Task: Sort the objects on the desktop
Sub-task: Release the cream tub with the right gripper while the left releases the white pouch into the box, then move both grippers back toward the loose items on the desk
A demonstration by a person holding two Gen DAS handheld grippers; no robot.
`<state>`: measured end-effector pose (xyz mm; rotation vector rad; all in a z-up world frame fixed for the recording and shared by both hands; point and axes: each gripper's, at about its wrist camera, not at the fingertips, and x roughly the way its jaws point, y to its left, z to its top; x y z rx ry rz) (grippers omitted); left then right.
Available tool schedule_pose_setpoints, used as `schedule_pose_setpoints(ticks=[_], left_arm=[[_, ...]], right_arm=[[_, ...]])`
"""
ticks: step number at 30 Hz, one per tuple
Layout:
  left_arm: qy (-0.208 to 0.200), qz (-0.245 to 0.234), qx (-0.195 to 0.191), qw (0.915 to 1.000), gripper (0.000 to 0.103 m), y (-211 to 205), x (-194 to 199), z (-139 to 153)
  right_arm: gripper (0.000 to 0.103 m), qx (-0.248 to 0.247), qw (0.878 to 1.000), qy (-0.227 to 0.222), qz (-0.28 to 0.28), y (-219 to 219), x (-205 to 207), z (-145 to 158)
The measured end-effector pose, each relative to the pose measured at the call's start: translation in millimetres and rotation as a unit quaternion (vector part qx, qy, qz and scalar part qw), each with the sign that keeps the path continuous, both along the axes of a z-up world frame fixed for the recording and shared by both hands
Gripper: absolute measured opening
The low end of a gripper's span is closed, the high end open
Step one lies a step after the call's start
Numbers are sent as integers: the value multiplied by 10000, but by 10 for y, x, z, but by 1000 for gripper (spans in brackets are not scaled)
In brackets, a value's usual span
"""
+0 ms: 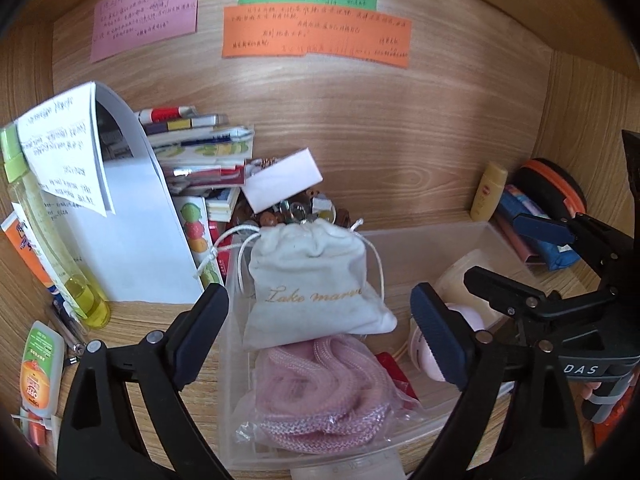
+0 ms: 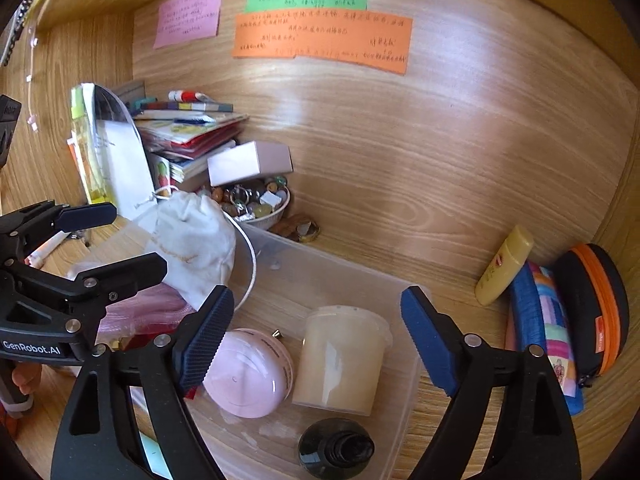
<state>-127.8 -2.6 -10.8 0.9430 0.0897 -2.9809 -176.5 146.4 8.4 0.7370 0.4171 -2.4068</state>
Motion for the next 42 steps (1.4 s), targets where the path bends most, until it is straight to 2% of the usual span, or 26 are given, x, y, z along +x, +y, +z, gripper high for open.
schedule_pose_setpoints(ticks=[5,8,15,20,30,35,42], left_arm=[[221,74,56,9997,96,-41,86,117],[232,226,37,9995,96,-83,99,152],[302,374,205,9986,96,-206,293,257],[390,458,-89,9981,96,-224,531,295],[61,557,-413,9976,96,-343,981,106],[-155,566,-525,9969,96,-443,1171,-52],[-664,513,-325,9959,96,-559,1263,-330]], right_arm=[[88,-89,9998,167,83,26,111,136],[90,-115,9992,387,79,72,209,234],[92,-149,9985,511,124,287,470,347],[93,-30,9983,583,33,480,683,286],[93,-236,9994,-92,-216,943,921,-69],[93,-31,9990,-328,-297,1017,1028,-305],[93,38,9971,-726,-228,1115,1179,-531]])
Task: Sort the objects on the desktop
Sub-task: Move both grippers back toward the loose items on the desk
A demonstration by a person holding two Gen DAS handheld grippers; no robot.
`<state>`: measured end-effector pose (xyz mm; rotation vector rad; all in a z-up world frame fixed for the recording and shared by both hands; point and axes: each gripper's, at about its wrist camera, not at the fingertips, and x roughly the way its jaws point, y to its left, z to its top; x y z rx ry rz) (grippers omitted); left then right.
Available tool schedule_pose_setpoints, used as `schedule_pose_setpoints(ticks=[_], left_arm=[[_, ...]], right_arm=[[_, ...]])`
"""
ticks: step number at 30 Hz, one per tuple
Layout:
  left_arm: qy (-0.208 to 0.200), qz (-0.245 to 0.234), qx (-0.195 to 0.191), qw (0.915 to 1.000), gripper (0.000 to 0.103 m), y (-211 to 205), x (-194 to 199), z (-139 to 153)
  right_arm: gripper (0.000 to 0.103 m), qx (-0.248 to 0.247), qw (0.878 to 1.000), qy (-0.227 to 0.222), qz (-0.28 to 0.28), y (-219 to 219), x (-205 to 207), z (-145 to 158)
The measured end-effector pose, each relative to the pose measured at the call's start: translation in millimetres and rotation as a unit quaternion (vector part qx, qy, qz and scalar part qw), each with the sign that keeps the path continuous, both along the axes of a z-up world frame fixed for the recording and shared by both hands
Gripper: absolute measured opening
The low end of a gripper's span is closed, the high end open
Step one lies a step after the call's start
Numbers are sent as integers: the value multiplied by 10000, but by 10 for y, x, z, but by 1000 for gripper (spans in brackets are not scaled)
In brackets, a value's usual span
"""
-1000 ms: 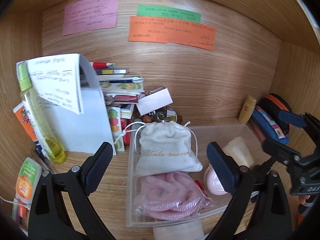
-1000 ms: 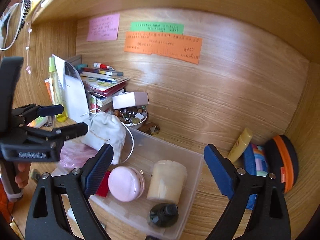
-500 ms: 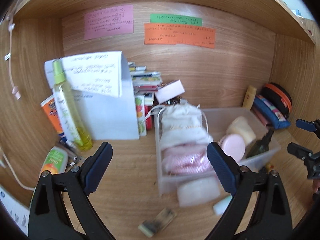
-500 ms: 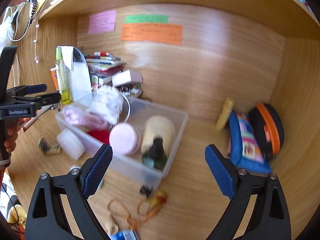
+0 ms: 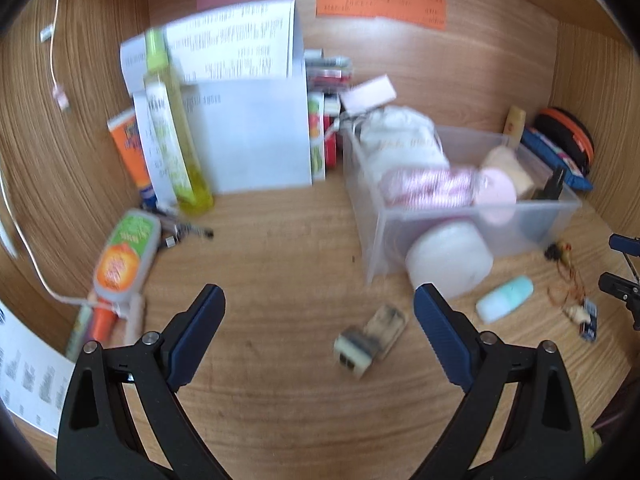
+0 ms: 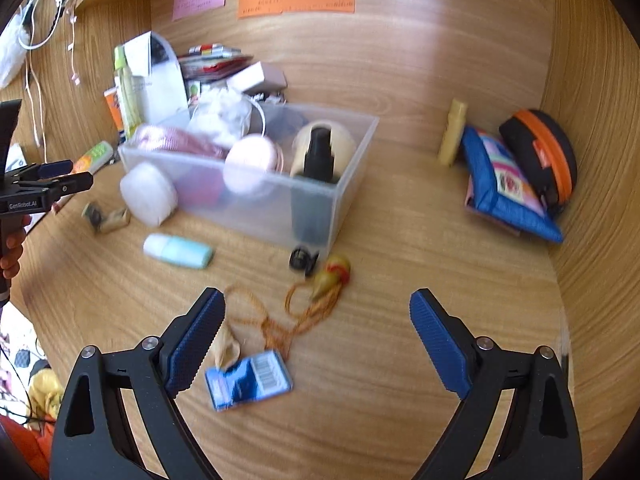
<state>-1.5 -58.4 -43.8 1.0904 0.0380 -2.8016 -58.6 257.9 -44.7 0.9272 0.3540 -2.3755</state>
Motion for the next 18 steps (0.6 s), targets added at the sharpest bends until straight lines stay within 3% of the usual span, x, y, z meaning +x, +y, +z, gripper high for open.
schedule_pose_setpoints(ticks=[9,10,12,14,18], left_arm=[[-365,-374,107,9986,94,47,84,-262],[-393,-382,142,9984,91,36,89,-288],[-507,-401,177,9977,64,11,72,-329],[-615,-408,341,9967,56,-40,43,-372],[-605,-399,552,9958,50,-108,41,-390]], right_arm=[[93,299,9984,-351,343,-13,220,-245],[93,341,9980,-356,390,-22,243,-267],[93,382,9973,-407,480,-41,267,-295],[93,373,9965,-482,581,-56,283,-308],[93,375,9952,-537,726,-78,325,-318]])
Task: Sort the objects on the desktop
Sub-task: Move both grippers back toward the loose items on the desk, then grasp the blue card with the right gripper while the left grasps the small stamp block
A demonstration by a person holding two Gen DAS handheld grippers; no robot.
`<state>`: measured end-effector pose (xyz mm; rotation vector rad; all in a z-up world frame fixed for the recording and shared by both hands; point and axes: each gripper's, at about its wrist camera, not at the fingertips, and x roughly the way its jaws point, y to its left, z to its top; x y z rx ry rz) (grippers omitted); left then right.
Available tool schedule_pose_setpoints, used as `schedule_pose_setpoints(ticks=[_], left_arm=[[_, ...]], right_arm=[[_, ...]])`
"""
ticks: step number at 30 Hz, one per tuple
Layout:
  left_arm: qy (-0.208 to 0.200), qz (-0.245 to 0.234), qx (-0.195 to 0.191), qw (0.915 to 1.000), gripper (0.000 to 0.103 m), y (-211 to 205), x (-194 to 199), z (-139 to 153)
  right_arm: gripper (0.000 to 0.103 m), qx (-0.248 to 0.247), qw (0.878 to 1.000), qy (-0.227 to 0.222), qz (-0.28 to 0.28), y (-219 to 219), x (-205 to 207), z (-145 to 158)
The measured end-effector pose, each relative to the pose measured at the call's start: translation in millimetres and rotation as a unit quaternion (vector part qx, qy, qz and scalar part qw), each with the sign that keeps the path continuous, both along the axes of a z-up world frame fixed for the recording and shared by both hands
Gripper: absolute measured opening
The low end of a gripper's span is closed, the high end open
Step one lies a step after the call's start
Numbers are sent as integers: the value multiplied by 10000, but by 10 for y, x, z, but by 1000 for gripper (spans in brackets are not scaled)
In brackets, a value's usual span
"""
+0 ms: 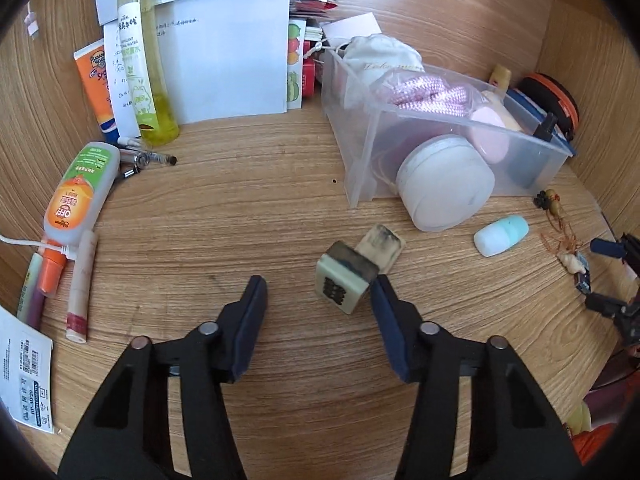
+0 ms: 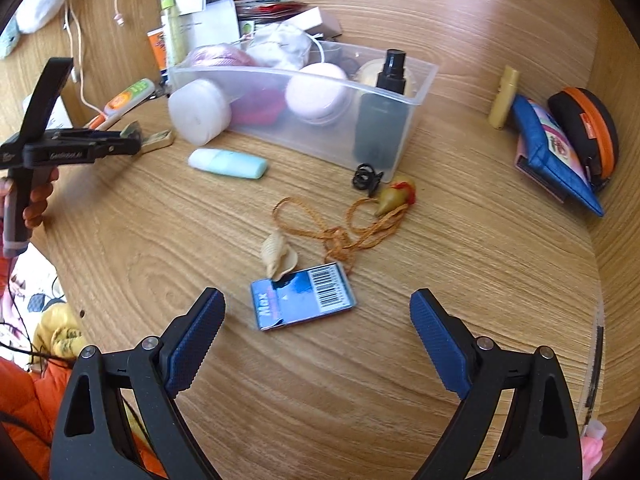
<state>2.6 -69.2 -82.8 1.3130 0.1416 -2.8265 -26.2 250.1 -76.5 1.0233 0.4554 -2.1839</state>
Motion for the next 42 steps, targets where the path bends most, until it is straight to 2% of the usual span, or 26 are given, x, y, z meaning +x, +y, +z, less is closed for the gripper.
schedule_pose_setpoints(ticks=[7,9,12,18,23,26,29,36,42], left_arm=[[-33,-36,-160,9999,48,72,-62,1],[-28,-83,-223,9997,40,89,-86,3],[-12,-88,-262,9996,34,101,-113,4],[30,57,-145,9999,24,63,-145,-18],[66,123,-232,9996,24,73,-106,-19],[140,159,-225,9995,24,69,-71,-1],[173,191,-123,9996,24,51,-43,17],[275,327,-121,9990,24,14,35,74],[563,353,-163,9977,24,40,127,234]], right_arm=[[91,-71,9999,-64,132,-17,35,-4],[91,-39,9998,-40,169,-35,47,-16],[83,15,9997,-51,239,-64,67,-43],[82,-74,9996,-93,267,-94,41,-52],[74,-64,9994,-60,326,-108,57,-48],[65,-101,9994,-29,316,-128,57,-35],[49,-123,9993,-6,345,-141,66,-20],[48,-85,9994,-1,343,-146,104,2],[48,-201,9994,-66,276,-56,105,65]])
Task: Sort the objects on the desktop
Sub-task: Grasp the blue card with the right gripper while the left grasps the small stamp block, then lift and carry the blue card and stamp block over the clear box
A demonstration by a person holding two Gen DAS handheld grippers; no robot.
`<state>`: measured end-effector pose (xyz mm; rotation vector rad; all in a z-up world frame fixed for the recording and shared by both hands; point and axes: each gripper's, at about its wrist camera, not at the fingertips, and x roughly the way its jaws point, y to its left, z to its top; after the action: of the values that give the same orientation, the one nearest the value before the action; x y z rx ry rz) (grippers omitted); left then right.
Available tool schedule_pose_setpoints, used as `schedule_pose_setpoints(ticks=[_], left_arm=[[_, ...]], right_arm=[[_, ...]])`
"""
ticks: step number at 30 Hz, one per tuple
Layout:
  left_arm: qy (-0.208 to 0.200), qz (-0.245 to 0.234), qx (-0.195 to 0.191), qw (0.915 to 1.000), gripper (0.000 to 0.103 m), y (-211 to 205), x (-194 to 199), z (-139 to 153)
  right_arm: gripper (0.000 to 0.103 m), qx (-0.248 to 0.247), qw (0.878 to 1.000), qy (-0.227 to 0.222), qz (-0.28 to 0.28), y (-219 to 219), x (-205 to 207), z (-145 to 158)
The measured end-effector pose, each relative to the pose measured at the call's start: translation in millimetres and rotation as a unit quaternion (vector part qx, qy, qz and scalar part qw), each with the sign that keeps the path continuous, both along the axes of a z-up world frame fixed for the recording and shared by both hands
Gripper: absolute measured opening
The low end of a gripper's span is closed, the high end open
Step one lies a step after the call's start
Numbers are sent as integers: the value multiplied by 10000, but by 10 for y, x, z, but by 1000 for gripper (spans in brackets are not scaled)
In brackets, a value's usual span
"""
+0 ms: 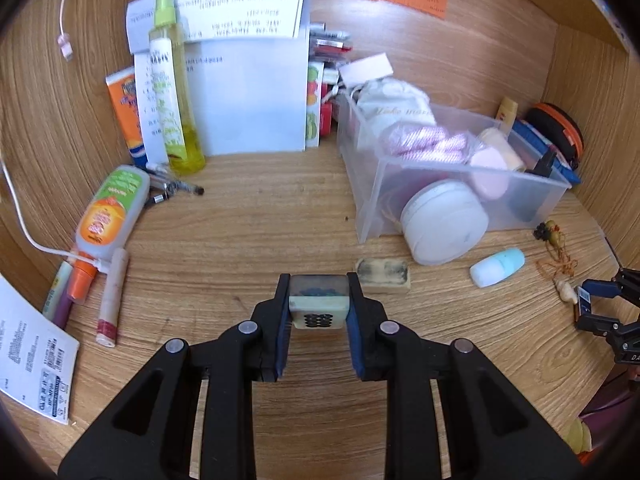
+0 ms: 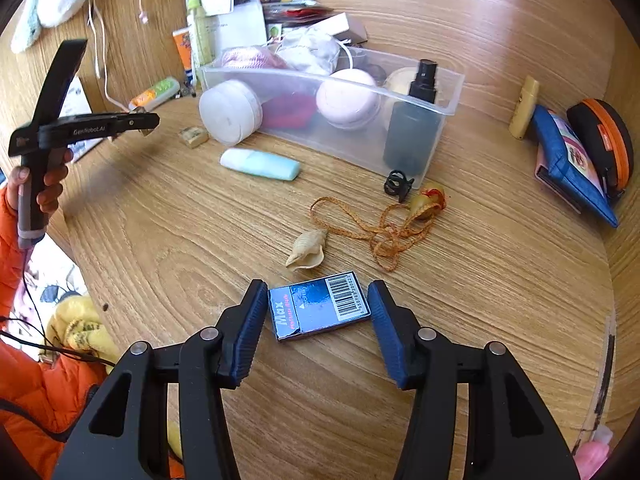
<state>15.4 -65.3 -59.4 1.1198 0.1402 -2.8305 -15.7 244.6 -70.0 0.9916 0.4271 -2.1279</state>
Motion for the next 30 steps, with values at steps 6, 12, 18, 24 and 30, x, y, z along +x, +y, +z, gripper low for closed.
schedule_pose_setpoints(ticks=[6,12,18,24,30], left_arm=[[262,-120,18,9996,24,106,53,158],[477,-230,34,9986,24,229,44,280],[700,-309,114,9970,24,288,-42,394],[834,-340,241,9956,24,296,-174,485],[948,-257,292,9947,24,224,-386,574]], right_arm=[[48,-114,9997,136,-157,100,-17,162],[48,-259,9980,521,-245,120,-78,484],[48,-640,9949,765,-122,7,-159,719],[48,-796,9939,762,87,-248,-248,754],[48,-975,9925,700,220,-515,-477,845]])
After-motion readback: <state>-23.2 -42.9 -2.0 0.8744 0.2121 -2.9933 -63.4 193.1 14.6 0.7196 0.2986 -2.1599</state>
